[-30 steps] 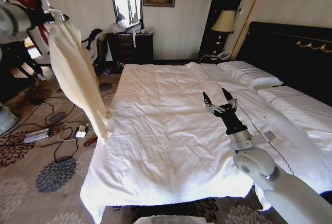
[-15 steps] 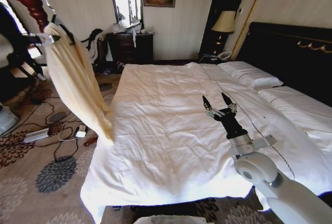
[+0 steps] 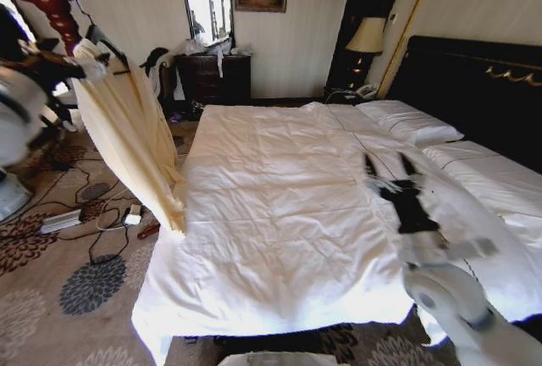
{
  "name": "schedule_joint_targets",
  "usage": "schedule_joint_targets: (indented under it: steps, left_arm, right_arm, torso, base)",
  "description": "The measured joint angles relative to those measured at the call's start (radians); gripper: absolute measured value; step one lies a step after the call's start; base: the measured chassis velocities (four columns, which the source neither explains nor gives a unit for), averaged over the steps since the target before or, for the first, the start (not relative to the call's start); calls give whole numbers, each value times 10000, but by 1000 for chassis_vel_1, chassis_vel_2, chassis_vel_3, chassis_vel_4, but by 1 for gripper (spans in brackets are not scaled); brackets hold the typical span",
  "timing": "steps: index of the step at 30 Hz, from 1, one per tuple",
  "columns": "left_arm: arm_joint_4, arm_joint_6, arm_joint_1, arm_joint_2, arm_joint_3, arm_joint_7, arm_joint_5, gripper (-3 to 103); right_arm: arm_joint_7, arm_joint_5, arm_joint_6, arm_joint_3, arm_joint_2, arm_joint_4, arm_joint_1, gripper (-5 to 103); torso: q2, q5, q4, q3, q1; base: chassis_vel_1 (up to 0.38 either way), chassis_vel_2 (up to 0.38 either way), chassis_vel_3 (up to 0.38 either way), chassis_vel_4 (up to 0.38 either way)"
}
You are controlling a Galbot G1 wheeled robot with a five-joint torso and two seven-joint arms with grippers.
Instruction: Pick up the clothes from the bed and hang them on the clothes hanger.
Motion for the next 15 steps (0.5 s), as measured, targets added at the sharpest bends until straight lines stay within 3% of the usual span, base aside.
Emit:
schedule_joint_targets:
  steps: [1, 4, 6, 8, 11, 12, 14, 15]
  left_arm:
    - [0, 0, 0, 0, 0, 0, 0, 100]
    - [-700, -144, 2310, -1017, -2403, -181, 306, 100]
    - [-1453, -69, 4907, -2424, -4158, -175, 1119, 100]
    - [-1576, -58, 5272, -2658, -4356, -160, 1315, 100]
    - [-2618, -186, 8352, -5266, -5307, -51, 3829, 100]
    - [-2618, -186, 8352, -5266, -5307, -51, 3829, 100]
    - [-3299, -408, 9513, -7002, -5233, 74, 5027, 100]
    - [-3451, -445, 9699, -7342, -5160, 90, 5256, 100]
  right_arm:
    - [0, 0, 0, 0, 0, 0, 0, 100]
    - [-171, -1027, 326, 207, 635, -341, 5, 100]
    - [-394, -2204, 856, 554, 1539, -898, 10, 100]
    - [-417, -2381, 928, 598, 1708, -968, 3, 100]
    - [161, -3282, 1194, 476, 3038, -1301, -445, 100]
    - [161, -3282, 1194, 476, 3038, -1301, -445, 100]
    - [599, -3755, 1302, 56, 3512, -1375, -686, 100]
    - [631, -3934, 1375, -82, 3632, -1414, -733, 100]
  torso:
    - [0, 0, 0, 0, 0]
    - [0, 9, 16, -2, 0]
    - [0, -15, 15, -2, 0]
    - [-1, -18, 15, -1, 0]
    - [0, -7, 13, -3, -2]
    - [0, -7, 13, -3, -2]
    - [0, -3, 19, -4, -3]
    - [0, -4, 18, -3, -3]
  base:
    - [0, 0, 0, 0]
    - [0, 0, 0, 0]
    - [0, 0, 0, 0]
    - [0, 0, 0, 0]
    - [0, 0, 0, 0]
    - [0, 0, 0, 0]
    - [0, 0, 0, 0]
    - [0, 0, 0, 0]
